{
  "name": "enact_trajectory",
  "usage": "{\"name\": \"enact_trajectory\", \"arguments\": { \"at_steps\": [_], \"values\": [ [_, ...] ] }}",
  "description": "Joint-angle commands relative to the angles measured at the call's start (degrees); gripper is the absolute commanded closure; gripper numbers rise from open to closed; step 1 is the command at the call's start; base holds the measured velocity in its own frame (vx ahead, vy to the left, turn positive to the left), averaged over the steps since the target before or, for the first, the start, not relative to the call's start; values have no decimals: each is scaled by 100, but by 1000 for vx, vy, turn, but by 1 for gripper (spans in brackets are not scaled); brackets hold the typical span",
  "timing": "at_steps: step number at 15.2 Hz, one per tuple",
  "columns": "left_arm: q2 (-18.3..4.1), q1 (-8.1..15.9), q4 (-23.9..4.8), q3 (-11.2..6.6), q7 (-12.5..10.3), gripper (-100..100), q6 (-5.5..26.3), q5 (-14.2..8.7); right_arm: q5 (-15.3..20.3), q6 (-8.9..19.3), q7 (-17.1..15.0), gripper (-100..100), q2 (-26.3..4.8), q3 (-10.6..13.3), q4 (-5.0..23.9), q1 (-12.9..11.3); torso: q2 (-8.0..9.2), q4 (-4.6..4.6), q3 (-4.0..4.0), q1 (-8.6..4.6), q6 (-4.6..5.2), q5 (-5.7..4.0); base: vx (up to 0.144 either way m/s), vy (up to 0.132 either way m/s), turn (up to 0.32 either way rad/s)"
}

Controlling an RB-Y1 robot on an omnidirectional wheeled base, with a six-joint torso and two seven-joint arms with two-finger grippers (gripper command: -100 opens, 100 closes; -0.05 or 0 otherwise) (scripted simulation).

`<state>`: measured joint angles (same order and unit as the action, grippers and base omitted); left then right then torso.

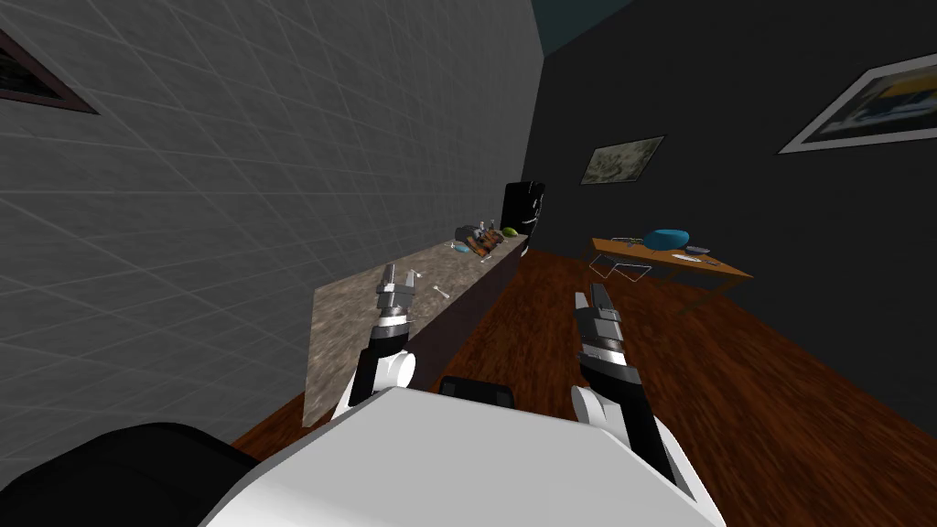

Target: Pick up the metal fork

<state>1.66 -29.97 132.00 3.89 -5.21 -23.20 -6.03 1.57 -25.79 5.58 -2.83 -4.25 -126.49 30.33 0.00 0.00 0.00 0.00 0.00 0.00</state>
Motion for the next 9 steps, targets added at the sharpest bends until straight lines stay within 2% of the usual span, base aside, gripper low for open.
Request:
{"name": "enact_trajectory", "arguments": {
  "at_steps": [1,2,3,9],
  "values": [
    [-265,15,-49,25,-47,-100,-13,41,0,0,0,0,0,0,0,0,0,0,0,0,0,0,6,-4,24],
    [-265,15,-49,25,-47,-100,-13,41,0,0,0,0,0,0,0,0,-1,0,-1,0,0,0,12,-8,25],
    [-467,31,-98,50,-95,-100,-27,83,0,0,0,0,0,0,0,0,-3,-1,-2,-1,0,0,19,-9,28],
    [-1175,114,-335,164,-329,-100,-94,283,0,0,0,0,0,0,0,1,-17,-4,-10,-6,-1,-1,37,-21,42]
  ]
}}
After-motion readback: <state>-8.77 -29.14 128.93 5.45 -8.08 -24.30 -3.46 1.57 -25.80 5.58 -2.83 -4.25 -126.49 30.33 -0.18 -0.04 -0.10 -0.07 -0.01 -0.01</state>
